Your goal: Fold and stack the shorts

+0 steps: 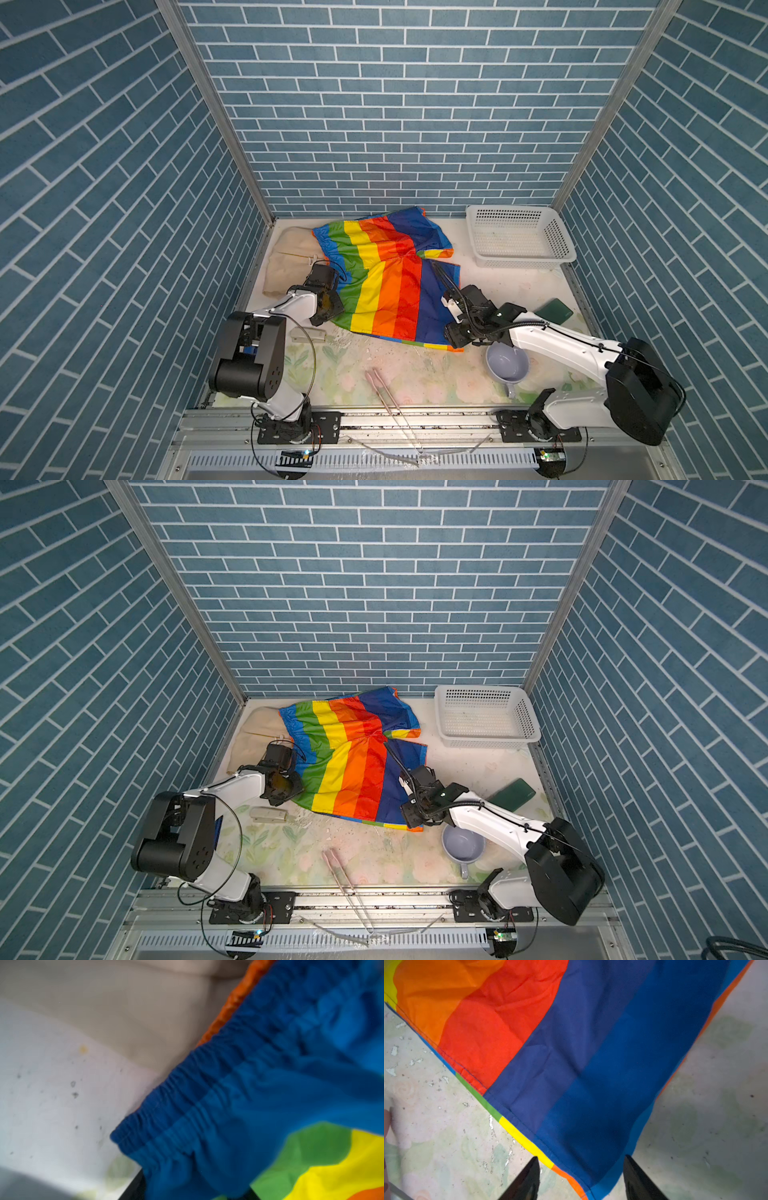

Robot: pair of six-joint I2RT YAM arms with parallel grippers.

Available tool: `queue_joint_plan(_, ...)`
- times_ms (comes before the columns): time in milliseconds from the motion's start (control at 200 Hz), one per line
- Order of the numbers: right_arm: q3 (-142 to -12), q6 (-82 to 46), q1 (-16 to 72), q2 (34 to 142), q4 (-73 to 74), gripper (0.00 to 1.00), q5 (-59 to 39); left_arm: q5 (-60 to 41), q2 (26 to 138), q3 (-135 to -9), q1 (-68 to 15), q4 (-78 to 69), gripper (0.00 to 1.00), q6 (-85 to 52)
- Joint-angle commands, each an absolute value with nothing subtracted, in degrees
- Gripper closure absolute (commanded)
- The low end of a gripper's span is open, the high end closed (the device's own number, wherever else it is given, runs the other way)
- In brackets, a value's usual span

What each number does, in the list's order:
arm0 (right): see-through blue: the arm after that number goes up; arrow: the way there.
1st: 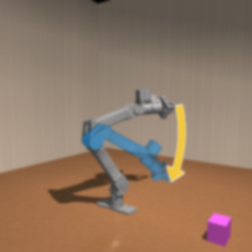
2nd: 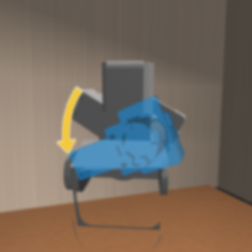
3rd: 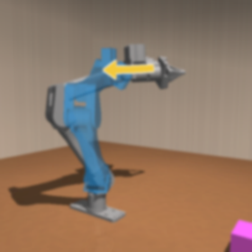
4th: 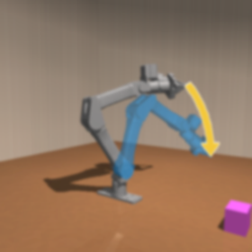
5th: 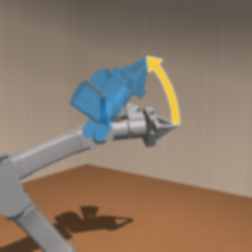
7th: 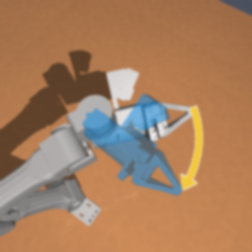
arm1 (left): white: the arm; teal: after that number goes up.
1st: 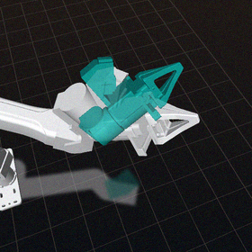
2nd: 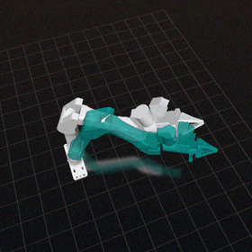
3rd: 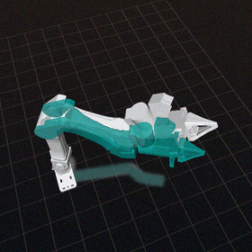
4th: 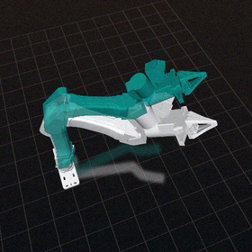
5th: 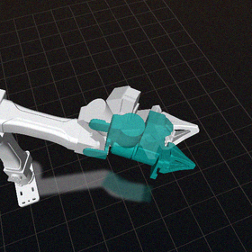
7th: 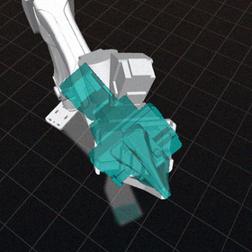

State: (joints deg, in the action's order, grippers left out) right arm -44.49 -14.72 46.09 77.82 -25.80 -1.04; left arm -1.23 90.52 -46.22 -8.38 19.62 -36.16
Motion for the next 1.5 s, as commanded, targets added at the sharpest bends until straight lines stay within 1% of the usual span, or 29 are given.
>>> queue_joint_plan(0,-44.95,-15.34,48.24,79.75,-29.61,0.36,-0.13,-2.49,93.84,-45.58,-8.00,19.04,0.48,-35.93)
queue_joint_plan(65,-45.22,-16.52,49.31,80.27,-31.16,0.36,1.63,-2.89,94.29,-45.53,-7.91,18.64,0.53,-36.08)
queue_joint_plan(180,-44.64,-19.90,49.58,80.95,-32.58,0.36,2.27,-2.64,94.22,-45.46,-7.75,18.30,0.56,-35.96)
queue_joint_plan(450,-41.24,-26.02,49.58,81.04,-27.66,0.36,-1.49,-2.81,93.21,-44.92,-7.51,18.74,0.57,-35.84)
queue_joint_plan(565,-40.11,-27.52,49.70,81.64,-24.79,0.38,-3.74,-3.59,92.74,-44.29,-7.47,18.38,0.57,-35.90)
queue_joint_plan(625,-39.65,-28.01,49.68,81.89,-23.07,0.45,-4.65,-3.50,92.56,-44.10,-7.47,18.28,0.57,-35.95)
queue_joint_plan(645,-39.56,-28.12,49.71,81.91,-22.66,0.48,-4.69,-3.49,92.58,-44.11,-7.53,18.36,0.58,-35.95)
queue_joint_plan(665,-39.60,-28.09,49.66,81.89,-22.39,0.54,-4.73,-3.64,92.62,-44.17,-7.47,18.46,0.60,-36.01)
queue_joint_plan(695,-39.58,-28.12,49.67,81.63,-22.24,0.68,-6.22,-3.96,92.61,-44.14,-7.47,18.62,0.64,-36.02)
queue_joint_plan(750,-39.63,-28.30,49.72,80.16,-22.29,0.91,-5.92,-4.76,92.08,-44.21,-7.47,19.04,0.75,-36.01)
queue_joint_plan(780,-39.55,-28.30,49.71,78.77,-22.45,1.00,-5.39,-4.92,91.45,-44.20,-7.51,19.43,0.81,-35.95)
queue_joint_plan(850,-39.68,-27.83,49.71,74.19,-23.44,1.00,-2.73,-4.59,89.37,-44.12,-7.47,20.74,0.94,-35.89)
queue_joint_plan(895,-40.20,-27.00,49.71,70.77,-24.99,1.00,-0.56,-4.47,87.63,-44.18,-7.47,22.05,1.00,-35.93)
queue_joint_plan(1075,-45.11,-23.57,49.64,56.94,-32.49,1.00,9.90,-3.88,77.05,-45.96,-7.54,29.74,1.00,-35.79)
queue_joint_plan(1170,-48.73,-21.27,49.63,51.90,-34.88,1.00,14.95,-3.32,70.86,-50.10,-7.56,35.44,1.00,-35.60)
queue_joint_plan(1285,-54.22,-18.33,49.56,48.73,-35.54,1.00,23.15,-2.24,66.30,-60.20,-7.73,42.47,1.00,-34.87)
queue_joint_plan(1405,-59.82,-14.97,49.59,48.17,-34.18,1.00,32.31,-2.40,65.93,-73.80,-7.88,49.05,1.00,-34.36)
queue_joint_plan(1490,-63.03,-13.47,49.63,47.82,-32.81,1.00,36.83,-3.65,66.02,-81.15,-7.99,52.63,1.00,-34.47)
